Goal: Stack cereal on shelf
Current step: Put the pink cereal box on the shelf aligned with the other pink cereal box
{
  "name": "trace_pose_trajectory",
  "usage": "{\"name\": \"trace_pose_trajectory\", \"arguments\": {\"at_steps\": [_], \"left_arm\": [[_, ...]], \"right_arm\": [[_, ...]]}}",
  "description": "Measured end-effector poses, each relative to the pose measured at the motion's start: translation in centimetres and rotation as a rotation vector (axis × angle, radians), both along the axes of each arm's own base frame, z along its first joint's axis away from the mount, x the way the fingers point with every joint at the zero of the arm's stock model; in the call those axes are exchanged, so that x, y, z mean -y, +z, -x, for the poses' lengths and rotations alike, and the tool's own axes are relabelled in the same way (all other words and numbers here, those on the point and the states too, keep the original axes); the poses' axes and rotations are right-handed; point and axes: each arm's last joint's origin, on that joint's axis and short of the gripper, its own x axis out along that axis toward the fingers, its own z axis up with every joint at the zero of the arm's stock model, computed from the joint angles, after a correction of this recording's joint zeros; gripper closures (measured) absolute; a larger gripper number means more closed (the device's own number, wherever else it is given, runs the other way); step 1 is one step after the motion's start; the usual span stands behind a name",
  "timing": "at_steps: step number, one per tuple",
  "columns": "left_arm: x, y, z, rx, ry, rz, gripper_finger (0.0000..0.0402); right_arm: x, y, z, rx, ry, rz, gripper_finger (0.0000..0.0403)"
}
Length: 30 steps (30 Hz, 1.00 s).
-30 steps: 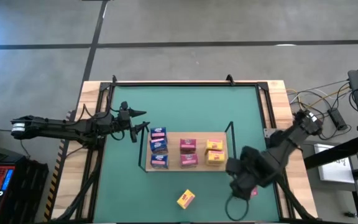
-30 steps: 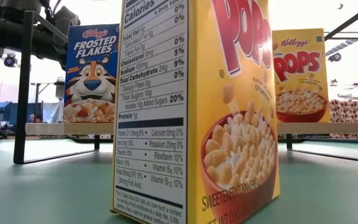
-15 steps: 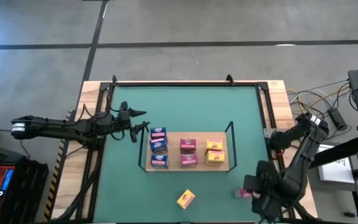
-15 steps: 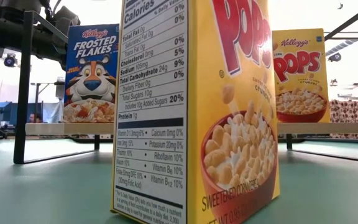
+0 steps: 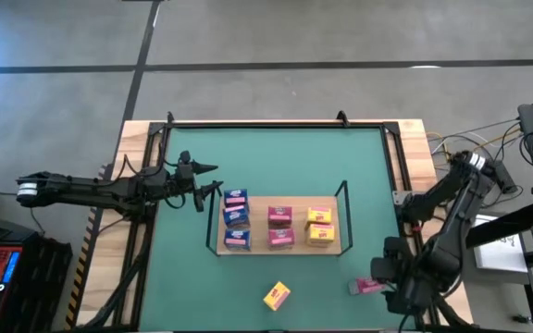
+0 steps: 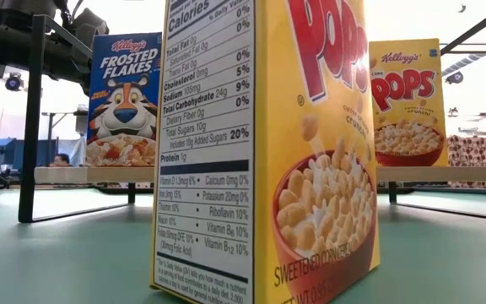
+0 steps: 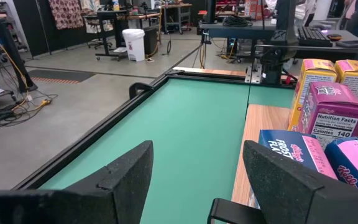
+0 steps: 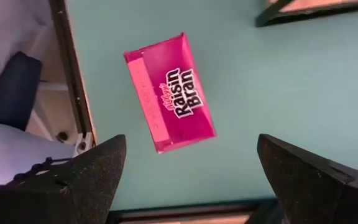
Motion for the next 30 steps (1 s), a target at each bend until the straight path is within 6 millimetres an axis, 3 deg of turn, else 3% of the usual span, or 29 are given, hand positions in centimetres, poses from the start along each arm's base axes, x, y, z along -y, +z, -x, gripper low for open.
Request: {"name": "trace_pose_trajectory", "arguments": {"at_steps": [7, 21, 30], "left_arm": [[0.0, 0.0, 0.0, 0.0, 0.0, 0.0, 0.0168], [0.0, 0.0, 0.0, 0.001, 0.0, 0.0, 0.0168], [0.0, 0.0, 0.0, 0.001, 0.0, 0.0, 0.0168]], "right_arm": [[0.9, -2.3, 0.5, 0.064, 0.093, -0.047, 0.0051], [0.3, -4.3, 0.0, 0.145, 0.21, -0.045, 0.0051], [0.3, -5.1, -0.2, 0.198, 0.197, -0.043, 0.0054]]}}
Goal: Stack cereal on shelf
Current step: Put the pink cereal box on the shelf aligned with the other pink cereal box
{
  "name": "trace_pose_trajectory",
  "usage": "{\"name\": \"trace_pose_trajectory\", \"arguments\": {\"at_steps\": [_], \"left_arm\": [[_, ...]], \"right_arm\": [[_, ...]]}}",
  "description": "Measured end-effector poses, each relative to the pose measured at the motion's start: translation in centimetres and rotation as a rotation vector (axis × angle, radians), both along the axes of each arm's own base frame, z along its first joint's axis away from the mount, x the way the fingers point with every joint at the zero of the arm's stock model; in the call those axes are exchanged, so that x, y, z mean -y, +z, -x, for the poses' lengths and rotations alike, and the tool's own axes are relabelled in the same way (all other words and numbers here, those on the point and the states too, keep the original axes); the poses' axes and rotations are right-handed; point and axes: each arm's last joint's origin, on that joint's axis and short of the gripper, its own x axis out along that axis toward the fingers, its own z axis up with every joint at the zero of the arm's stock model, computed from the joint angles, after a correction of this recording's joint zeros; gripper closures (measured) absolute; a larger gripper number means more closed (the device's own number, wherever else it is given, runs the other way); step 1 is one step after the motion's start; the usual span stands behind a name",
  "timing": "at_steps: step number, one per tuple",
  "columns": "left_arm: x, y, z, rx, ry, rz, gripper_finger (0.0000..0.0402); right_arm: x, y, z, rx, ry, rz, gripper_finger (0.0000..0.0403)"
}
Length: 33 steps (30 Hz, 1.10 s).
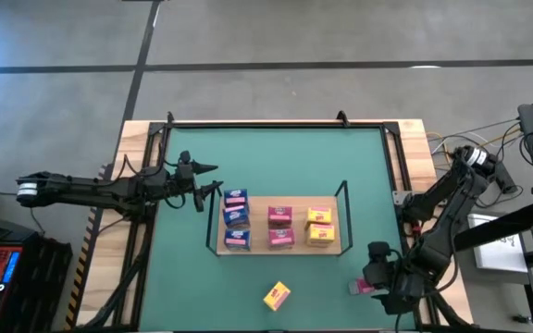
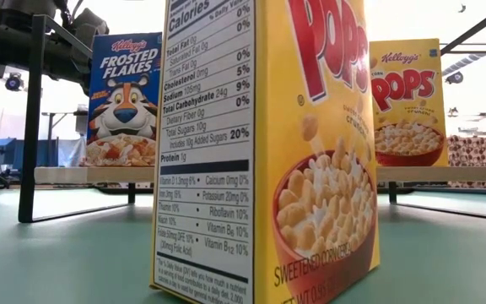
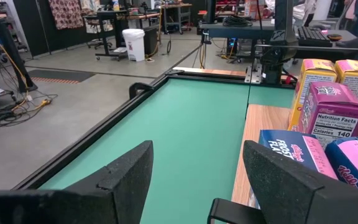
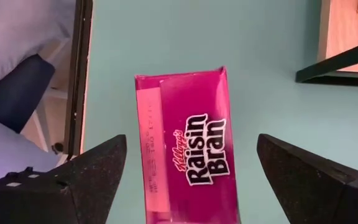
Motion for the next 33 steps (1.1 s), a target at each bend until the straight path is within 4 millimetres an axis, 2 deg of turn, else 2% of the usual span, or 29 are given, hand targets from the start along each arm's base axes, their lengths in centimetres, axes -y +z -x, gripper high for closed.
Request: {"name": "trace_pose_trajectory", "arguments": {"at_steps": [9, 25, 33], "left_arm": [[0.0, 0.0, 0.0, 0.0, 0.0, 0.0, 0.0168], [0.0, 0.0, 0.0, 0.0, 0.0, 0.0, 0.0168], [0.0, 0.0, 0.0, 0.0, 0.0, 0.0, 0.0168]], "right_arm": [[-0.1, -1.0, -0.2, 0.02, -0.013, 0.009, 0.0089], [-0.4, -1.4, -0.4, 0.029, -0.031, 0.018, 0.0211], [-0.4, -1.3, -0.4, 0.044, -0.035, 0.026, 0.0246]]}}
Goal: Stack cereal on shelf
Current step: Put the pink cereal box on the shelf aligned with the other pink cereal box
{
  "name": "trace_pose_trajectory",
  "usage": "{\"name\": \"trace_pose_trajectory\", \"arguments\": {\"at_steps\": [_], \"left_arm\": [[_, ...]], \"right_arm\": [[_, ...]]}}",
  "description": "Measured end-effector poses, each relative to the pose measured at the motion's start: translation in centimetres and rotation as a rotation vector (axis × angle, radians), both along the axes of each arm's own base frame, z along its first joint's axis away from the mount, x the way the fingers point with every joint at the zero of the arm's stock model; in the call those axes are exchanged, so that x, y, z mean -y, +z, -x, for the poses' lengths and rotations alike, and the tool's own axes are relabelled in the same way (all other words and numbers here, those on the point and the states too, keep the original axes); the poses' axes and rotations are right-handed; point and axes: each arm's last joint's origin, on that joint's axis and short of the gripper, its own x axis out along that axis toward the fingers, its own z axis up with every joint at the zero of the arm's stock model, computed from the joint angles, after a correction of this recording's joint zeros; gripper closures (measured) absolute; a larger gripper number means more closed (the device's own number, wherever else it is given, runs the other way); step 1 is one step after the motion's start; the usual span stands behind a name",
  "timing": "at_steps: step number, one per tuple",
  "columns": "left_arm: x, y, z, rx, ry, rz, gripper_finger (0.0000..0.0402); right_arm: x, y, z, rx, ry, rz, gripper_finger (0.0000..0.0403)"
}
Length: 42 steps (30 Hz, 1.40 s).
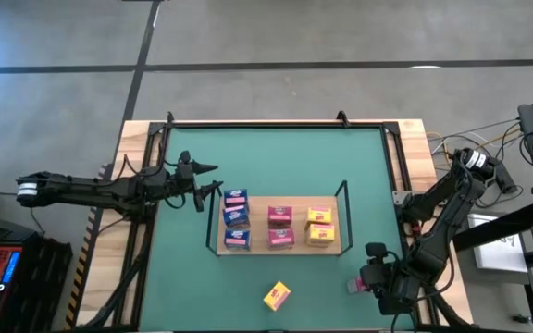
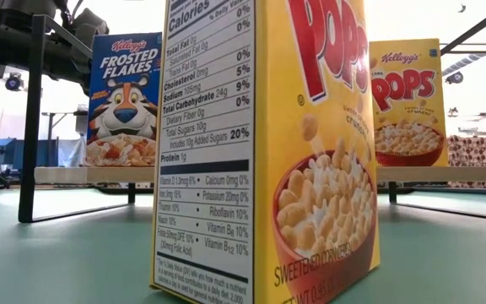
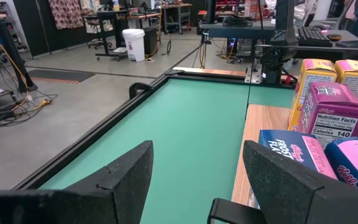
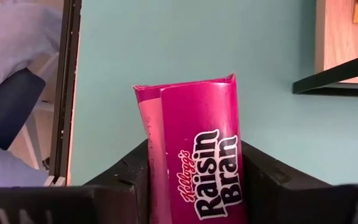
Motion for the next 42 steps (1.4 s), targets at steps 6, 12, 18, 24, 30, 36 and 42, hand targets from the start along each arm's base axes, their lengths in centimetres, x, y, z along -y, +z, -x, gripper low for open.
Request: {"name": "trace_pose_trajectory", "arguments": {"at_steps": [6, 12, 18, 24, 30, 36, 42], "left_arm": [[0.0, 0.0, 0.0, 0.0, 0.0, 0.0, 0.0168], [0.0, 0.0, 0.0, 0.0, 0.0, 0.0, 0.0168], [0.0, 0.0, 0.0, 0.0, 0.0, 0.0, 0.0168], [0.0, 0.0, 0.0, -0.001, 0.0, 0.0, 0.0168], [0.0, 0.0, 0.0, 0.0, 0.0, 0.0, 0.0168], [0.0, 0.0, 0.0, 0.0, 0.0, 0.0, 0.0168], [0.0, 0.0, 0.0, 0.0, 0.0, 0.0, 0.0168]], "right_arm": [[0.4, 0.4, 0.0, 0.041, -0.007, 0.03, 0.0255], [2.5, 1.6, -0.1, 0.091, -0.083, 0.147, 0.0249], [5.2, 3.1, -0.3, 0.099, -0.167, 0.152, 0.0243], [7.4, 3.8, 0.1, 0.095, -0.225, 0.148, 0.0243], [7.8, 3.6, 0.3, 0.057, -0.254, 0.108, 0.0243], [7.7, 3.2, 0.4, 0.009, -0.238, 0.108, 0.0243], [7.7, 3.2, 0.4, 0.001, -0.235, 0.099, 0.0241]]}}
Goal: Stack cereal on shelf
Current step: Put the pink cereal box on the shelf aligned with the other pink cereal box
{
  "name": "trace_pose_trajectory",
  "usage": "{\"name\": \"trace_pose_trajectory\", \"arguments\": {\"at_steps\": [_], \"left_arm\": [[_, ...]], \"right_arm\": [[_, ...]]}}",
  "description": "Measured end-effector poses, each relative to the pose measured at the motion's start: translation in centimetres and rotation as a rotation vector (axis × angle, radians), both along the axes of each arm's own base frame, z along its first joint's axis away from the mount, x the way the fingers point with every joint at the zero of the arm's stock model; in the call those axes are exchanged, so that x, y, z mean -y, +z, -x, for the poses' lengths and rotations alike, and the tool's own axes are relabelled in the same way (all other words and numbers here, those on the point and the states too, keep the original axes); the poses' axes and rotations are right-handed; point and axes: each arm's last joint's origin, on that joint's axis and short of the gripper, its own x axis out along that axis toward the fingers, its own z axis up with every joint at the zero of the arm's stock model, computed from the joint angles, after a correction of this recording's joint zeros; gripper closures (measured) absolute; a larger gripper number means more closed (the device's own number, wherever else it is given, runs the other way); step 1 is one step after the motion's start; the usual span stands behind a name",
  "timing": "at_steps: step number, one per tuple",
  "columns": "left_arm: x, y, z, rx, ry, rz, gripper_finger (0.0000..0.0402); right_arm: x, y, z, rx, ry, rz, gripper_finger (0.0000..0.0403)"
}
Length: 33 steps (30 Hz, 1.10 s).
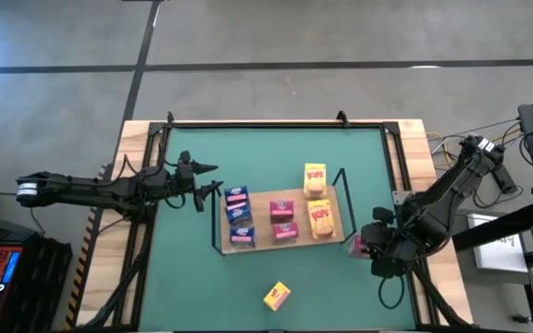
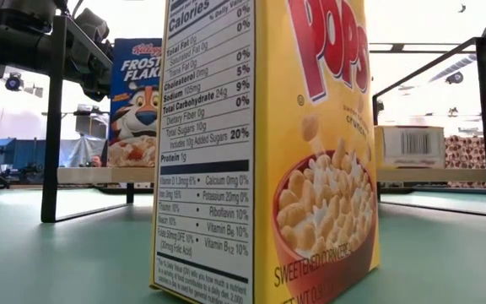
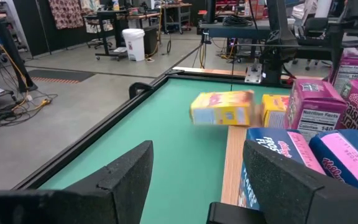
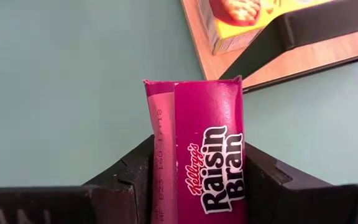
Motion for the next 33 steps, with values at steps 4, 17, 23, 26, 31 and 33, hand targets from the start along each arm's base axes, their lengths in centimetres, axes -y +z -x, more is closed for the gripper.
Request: {"name": "trace_pose_trajectory", "arguments": {"at_steps": [4, 17, 23, 26, 31, 33], "left_arm": [[0.0, 0.0, 0.0, 0.0, -0.001, 0.0, 0.0168], [0.0, 0.0, 0.0, 0.0, 0.0, 0.0, 0.0168], [0.0, 0.0, 0.0, 0.0, 0.0, 0.0, 0.0168], [0.0, 0.0, 0.0, 0.0, 0.0, 0.0, 0.0168], [0.0, 0.0, 0.0, 0.0, -0.001, 0.0, 0.0168], [0.0, 0.0, 0.0, 0.0, 0.0, 0.0, 0.0168]], "right_arm": [[0.0, 0.0, 0.0, -0.017, -0.029, -0.031, 0.0241], [3.0, 1.7, 2.6, 0.005, -0.108, 0.022, 0.0241], [5.4, 2.8, 4.2, 0.132, -0.204, 0.127, 0.0241], [6.4, 3.2, 4.8, 0.191, -0.219, 0.212, 0.0241], [8.0, 3.5, 5.5, 0.259, -0.307, 0.348, 0.0241], [8.5, 3.7, 5.7, 0.286, -0.347, 0.385, 0.0241]]}}
